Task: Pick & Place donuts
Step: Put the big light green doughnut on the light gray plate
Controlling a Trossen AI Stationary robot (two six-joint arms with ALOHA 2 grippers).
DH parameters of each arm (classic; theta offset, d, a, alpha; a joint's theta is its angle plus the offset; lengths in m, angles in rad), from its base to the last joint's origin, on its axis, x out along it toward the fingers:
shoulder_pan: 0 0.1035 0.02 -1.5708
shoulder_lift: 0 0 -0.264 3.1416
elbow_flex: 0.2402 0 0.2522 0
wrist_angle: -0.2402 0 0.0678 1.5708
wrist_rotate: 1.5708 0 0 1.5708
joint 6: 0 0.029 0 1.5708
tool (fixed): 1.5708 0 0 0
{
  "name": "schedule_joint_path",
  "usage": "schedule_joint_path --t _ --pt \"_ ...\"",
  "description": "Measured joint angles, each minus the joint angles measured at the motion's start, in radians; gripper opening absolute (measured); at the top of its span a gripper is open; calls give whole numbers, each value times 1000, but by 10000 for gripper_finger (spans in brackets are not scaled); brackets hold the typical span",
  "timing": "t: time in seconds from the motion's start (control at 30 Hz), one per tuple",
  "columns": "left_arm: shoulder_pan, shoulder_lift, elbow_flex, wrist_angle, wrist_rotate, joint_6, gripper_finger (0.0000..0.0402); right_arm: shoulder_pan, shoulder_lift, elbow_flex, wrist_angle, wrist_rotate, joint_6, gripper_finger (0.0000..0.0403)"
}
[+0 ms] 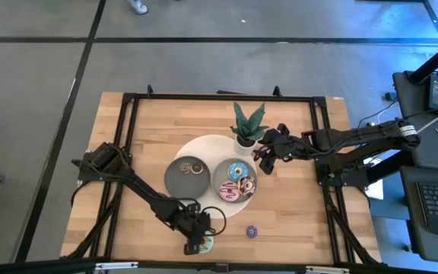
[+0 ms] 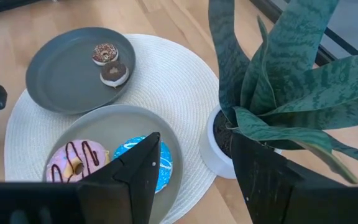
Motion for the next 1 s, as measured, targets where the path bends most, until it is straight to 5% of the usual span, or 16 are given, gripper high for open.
schedule_joint_path --t 0.27,1.0 --pt "1 1 0 -1 -14 10 196 0 0 0 14 0 -1 197" --pt "98 -115 -2 -157 -24 145 54 0 0 0 65 -35 -1 197"
